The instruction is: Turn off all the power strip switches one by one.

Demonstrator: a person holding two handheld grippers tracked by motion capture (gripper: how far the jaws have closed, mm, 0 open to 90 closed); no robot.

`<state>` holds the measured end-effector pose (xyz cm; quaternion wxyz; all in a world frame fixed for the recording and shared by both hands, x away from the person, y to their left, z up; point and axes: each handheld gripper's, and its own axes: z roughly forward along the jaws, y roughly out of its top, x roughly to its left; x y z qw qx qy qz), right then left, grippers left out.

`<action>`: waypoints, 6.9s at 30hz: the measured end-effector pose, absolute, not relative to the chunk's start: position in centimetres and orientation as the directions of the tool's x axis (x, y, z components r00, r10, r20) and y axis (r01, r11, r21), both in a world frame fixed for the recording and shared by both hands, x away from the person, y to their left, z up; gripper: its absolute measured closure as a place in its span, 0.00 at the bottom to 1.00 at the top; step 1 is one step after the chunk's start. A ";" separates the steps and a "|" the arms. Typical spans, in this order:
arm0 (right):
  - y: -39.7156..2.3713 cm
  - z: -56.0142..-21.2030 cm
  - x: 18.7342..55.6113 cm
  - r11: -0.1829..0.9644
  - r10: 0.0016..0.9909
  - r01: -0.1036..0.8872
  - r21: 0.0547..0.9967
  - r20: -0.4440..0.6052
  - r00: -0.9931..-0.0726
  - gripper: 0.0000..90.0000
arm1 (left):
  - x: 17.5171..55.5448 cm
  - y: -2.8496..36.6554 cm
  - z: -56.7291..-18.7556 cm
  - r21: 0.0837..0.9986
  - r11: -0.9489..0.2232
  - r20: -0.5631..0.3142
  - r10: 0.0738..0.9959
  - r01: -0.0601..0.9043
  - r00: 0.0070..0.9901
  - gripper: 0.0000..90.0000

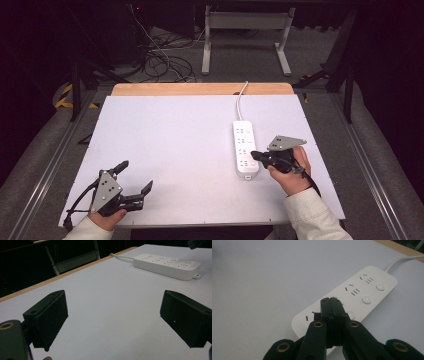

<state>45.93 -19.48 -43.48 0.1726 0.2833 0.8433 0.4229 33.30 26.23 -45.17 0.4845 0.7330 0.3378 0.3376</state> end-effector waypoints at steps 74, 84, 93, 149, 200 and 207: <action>-18.0 -45.8 50.0 0.556 0.681 0.422 0.717 -0.101 -0.726 1.00 | 33.3 26.2 -45.2 0.938 -0.302 0.166 0.822 0.171 0.545 0.09; -18.1 -45.8 50.1 0.545 0.688 0.438 0.715 -0.083 -0.721 1.00 | 33.4 26.2 -45.2 0.938 -0.303 0.169 0.822 0.167 0.543 0.09; -17.9 -45.6 50.1 0.549 0.694 0.453 0.703 -0.081 -0.716 1.00 | 33.4 26.2 -45.3 0.939 -0.301 0.166 0.822 0.169 0.544 0.09; -19.2 -42.5 54.1 0.422 0.732 0.409 0.809 -0.038 -0.680 1.00 | 33.5 26.3 -45.3 0.934 -0.315 0.178 0.819 0.169 0.545 0.09; -17.7 -45.0 55.3 0.567 0.662 0.474 0.674 -0.030 -0.749 1.00 | 33.5 26.3 -45.3 0.934 -0.314 0.176 0.820 0.170 0.544 0.09; -17.8 -45.2 55.3 0.558 0.669 0.477 0.679 -0.028 -0.743 1.00 | 33.5 26.3 -45.3 0.932 -0.319 0.181 0.817 0.170 0.547 0.09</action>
